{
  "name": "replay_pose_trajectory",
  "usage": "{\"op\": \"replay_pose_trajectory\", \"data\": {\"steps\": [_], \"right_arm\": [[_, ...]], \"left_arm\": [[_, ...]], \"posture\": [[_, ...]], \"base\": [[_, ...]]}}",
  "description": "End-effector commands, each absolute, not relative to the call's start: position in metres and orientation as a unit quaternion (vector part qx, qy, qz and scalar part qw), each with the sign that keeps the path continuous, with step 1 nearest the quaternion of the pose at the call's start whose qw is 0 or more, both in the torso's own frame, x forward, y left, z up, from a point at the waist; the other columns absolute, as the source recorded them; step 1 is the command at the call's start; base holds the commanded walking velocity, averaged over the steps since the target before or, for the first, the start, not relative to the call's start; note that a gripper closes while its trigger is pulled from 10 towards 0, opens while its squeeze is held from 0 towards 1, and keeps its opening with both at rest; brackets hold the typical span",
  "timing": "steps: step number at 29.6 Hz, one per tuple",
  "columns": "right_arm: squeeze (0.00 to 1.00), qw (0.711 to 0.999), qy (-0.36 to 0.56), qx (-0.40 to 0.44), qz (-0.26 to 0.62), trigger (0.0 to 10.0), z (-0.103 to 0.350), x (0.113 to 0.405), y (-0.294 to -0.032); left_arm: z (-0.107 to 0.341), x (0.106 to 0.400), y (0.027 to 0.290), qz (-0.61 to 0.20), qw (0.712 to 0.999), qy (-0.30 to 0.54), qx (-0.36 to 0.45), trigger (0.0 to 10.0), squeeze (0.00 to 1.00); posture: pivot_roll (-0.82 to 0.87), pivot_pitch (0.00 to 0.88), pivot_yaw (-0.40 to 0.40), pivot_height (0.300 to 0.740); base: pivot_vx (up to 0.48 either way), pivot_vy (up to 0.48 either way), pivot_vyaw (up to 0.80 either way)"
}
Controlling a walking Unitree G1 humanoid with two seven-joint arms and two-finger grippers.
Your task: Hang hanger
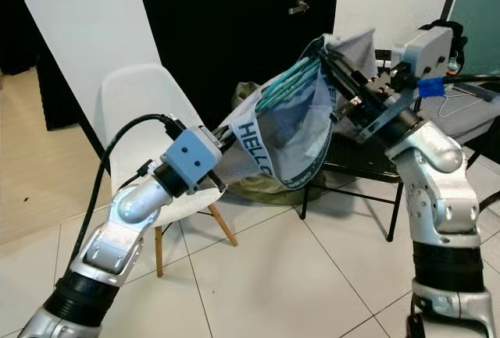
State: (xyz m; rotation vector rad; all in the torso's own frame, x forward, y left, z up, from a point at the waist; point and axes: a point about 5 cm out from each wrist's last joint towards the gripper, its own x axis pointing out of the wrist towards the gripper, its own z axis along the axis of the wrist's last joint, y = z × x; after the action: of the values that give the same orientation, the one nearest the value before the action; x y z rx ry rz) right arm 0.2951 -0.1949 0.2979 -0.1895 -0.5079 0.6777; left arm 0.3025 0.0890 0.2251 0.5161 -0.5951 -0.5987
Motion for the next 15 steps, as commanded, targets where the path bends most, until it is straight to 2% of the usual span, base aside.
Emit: {"op": "replay_pose_trajectory", "data": {"steps": [1,3,4,6,7,9,10,15], "right_arm": [[0.0,0.903,-0.203,-0.121,0.358,0.0,0.281,0.287,-0.19],[0.0,0.916,-0.188,-0.13,0.328,0.0,0.277,0.287,-0.203],[0.0,0.916,-0.188,-0.13,0.328,0.0,0.277,0.287,-0.203],[0.0,0.931,-0.18,-0.137,0.288,0.0,0.277,0.288,-0.22],[0.0,0.931,-0.18,-0.137,0.288,0.0,0.277,0.288,-0.22],[0.0,0.939,-0.173,-0.144,0.26,0.0,0.278,0.288,-0.233],[0.0,0.943,-0.17,-0.149,0.246,0.0,0.279,0.286,-0.239],[0.0,0.942,-0.167,-0.149,0.25,0.0,0.279,0.284,-0.237]], "left_arm": [[0.22,0.306,0.11,-0.286,0.883,-0.259,0.266,10.0,0.0],[0.216,0.302,0.117,-0.336,0.871,-0.236,0.269,10.0,0.0],[0.216,0.302,0.117,-0.336,0.871,-0.236,0.269,10.0,0.0],[0.211,0.294,0.125,-0.406,0.851,-0.196,0.27,10.0,0.0],[0.211,0.294,0.125,-0.406,0.851,-0.196,0.27,10.0,0.0],[0.207,0.285,0.134,-0.467,0.825,-0.157,0.276,10.0,0.0],[0.205,0.274,0.141,-0.516,0.803,-0.127,0.271,10.0,0.0],[0.2,0.263,0.145,-0.569,0.775,-0.083,0.264,10.0,0.0]], "posture": [[-0.05,0.0,0.039,0.74],[-0.05,0.0,0.043,0.74],[-0.05,0.0,0.043,0.74],[-0.05,0.0,0.046,0.74],[-0.05,0.0,0.046,0.74],[-0.05,0.0,0.048,0.74],[-0.05,0.0,0.05,0.74],[-0.05,0.0,0.054,0.74]], "base": [[0.0,0.0,0.0],[0.0,0.0,0.0],[0.0,0.0,0.0],[0.0,0.0,0.0],[0.0,0.0,0.0],[0.0,0.0,0.0],[0.0,0.0,0.0],[0.0,0.0,0.0]]}}
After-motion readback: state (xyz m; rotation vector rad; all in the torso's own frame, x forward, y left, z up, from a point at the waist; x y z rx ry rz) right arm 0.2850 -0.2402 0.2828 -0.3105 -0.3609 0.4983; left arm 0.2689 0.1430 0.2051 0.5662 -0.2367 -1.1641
